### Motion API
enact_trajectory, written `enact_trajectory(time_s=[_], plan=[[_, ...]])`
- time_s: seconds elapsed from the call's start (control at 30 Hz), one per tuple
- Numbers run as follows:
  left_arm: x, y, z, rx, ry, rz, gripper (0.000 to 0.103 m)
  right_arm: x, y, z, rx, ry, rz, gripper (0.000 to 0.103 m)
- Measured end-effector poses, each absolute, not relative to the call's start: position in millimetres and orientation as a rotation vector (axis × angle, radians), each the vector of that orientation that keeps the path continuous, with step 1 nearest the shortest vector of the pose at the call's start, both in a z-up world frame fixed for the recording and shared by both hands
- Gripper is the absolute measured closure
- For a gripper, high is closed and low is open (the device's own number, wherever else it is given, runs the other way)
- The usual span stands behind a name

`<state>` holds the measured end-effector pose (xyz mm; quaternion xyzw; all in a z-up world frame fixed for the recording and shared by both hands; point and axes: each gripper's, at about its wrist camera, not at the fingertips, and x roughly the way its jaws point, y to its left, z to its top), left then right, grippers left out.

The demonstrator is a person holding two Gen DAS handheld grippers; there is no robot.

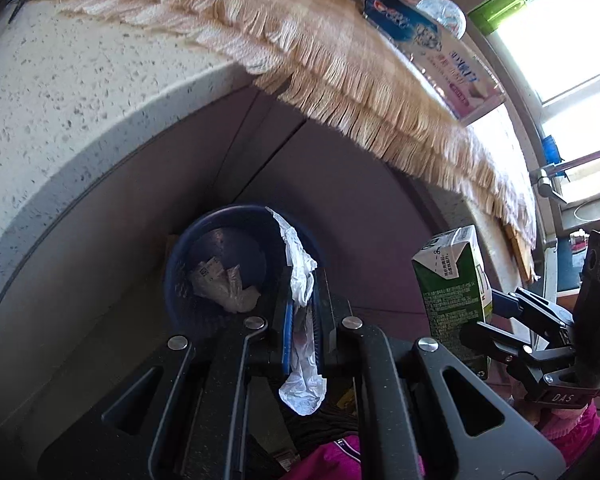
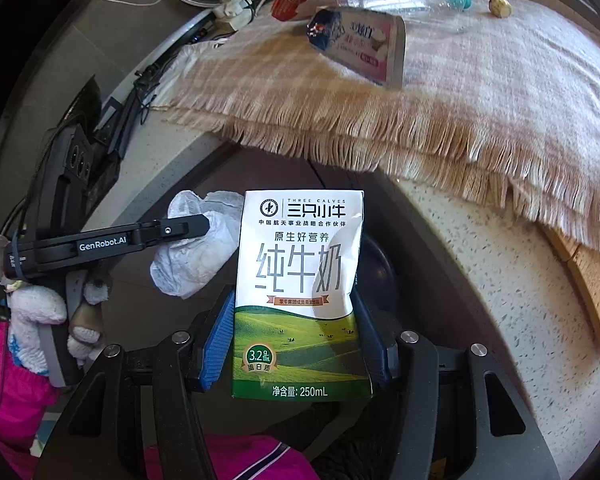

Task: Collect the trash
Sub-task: 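Carry the tissue and milk carton down over the blue wastebasket with both tools, then open both tools to drop the tissue and carton into the wastebasket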

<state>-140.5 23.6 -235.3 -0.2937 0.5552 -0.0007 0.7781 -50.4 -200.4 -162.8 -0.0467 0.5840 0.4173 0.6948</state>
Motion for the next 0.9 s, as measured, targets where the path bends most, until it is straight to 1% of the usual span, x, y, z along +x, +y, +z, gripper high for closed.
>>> enact_trajectory(time_s=[0.47,0.9], plan=[[-132.4,8.0,-304.5,-0.597,1.331,0.019,0.097,-66.2,-180.6,-232.4,-0.223,1.364,0.888,0.047],[-125.6,-1.5,-346.3,-0.566,1.399,0.066,0.097,-60.8,-169.2,-290.4,-0.242,1.428,0.84,0.047]])
